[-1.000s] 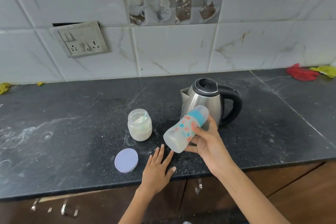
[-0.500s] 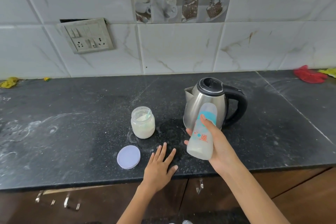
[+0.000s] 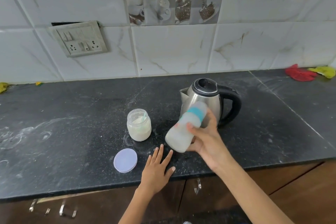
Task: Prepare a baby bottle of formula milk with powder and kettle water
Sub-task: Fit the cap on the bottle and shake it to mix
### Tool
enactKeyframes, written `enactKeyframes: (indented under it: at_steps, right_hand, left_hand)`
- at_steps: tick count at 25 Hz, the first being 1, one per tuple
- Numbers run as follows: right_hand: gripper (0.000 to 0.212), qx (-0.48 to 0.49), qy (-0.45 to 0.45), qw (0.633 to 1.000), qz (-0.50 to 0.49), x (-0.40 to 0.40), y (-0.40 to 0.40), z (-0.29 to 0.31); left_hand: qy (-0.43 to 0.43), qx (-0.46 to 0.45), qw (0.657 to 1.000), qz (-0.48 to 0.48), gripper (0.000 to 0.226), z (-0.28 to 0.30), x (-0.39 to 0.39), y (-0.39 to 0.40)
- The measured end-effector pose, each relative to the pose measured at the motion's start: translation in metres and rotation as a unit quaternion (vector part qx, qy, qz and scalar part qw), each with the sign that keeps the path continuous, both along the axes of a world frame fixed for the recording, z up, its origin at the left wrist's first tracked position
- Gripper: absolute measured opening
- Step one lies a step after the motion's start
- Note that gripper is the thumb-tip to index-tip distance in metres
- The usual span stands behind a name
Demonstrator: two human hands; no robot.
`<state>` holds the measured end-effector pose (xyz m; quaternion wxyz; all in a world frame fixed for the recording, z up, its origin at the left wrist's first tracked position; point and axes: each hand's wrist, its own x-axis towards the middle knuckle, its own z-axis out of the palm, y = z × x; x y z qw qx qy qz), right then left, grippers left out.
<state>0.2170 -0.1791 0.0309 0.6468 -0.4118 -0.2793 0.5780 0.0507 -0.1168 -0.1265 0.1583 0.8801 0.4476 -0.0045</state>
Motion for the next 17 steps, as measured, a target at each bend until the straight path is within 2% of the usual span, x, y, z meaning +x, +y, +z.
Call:
enactKeyframes:
  at_steps: [2, 5, 6, 9, 10, 13, 16, 17]
  right_hand:
    - [0.096, -0.003, -0.041, 0.998, 0.042, -0.007, -0.001, -0.001]
    - [0.096, 0.019, 0.024, 0.998, -0.048, 0.004, 0.007, 0.005]
    - [0.095, 0.019, 0.029, 0.998, -0.05, 0.003, 0.007, 0.005]
    - [0.102, 0.003, -0.049, 0.998, 0.032, -0.008, -0.001, 0.0]
    - [0.102, 0.004, -0.052, 0.998, 0.022, -0.008, 0.0, -0.001]
    - [0.096, 0.007, 0.021, 0.998, -0.061, 0.0, 0.003, 0.0]
    - [0.098, -0.006, -0.037, 0.999, 0.031, -0.012, -0.005, -0.005]
    - [0.098, -0.005, -0.042, 0.999, 0.024, -0.011, -0.004, -0.006]
  left_hand:
    - [-0.003, 0.006, 1.0, 0.004, 0.057, -0.001, 0.0, 0.001]
    - [-0.001, -0.005, 1.0, -0.001, 0.059, 0.0, 0.002, 0.003]
    - [0.0, -0.007, 1.0, -0.003, 0.059, 0.001, 0.002, 0.002]
    - [-0.031, -0.014, 0.999, 0.018, 0.06, 0.003, 0.003, -0.001]
    - [-0.032, -0.016, 0.999, 0.019, 0.06, 0.003, 0.002, 0.0]
    - [-0.007, -0.009, 1.0, -0.004, 0.059, 0.004, 0.002, 0.001]
    - [-0.074, -0.025, 0.997, 0.02, 0.06, 0.005, 0.003, -0.002]
    - [-0.074, -0.025, 0.997, 0.02, 0.06, 0.005, 0.003, -0.001]
